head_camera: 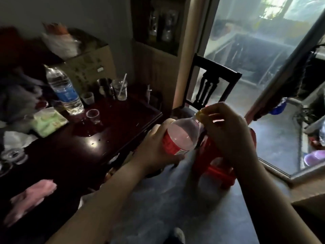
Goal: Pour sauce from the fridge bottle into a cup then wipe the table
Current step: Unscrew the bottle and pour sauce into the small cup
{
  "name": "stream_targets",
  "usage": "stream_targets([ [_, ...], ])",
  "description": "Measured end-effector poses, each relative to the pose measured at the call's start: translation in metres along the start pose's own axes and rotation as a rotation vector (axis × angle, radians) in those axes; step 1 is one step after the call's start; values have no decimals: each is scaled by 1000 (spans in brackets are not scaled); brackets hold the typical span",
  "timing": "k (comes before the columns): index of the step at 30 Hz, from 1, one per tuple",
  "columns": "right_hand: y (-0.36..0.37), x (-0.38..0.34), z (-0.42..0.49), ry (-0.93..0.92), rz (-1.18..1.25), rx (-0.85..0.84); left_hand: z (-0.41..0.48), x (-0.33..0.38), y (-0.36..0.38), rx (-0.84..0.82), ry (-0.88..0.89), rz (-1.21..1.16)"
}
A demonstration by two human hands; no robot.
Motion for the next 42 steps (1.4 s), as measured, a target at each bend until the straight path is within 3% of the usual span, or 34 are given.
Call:
stream_targets([
  [7,44,8,59,-177,-105,-180,20,-18,-11,155,-130,81],
  [20,169,-49,105,-393,140,-465,6,-85,-83,384,-353,139],
  [42,375,-163,214,-503,181,-572,84,-241,-269,354,-423,30],
])
Point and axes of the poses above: each hand's wrist, its own z-axis towards the middle knuckle, its own y-axis out of the palm, x = y × z, the point moved 8 cm from there along z, towards the middle knuckle, and after that the axes turned 10 degrees about -z, right-handed, at the moved point
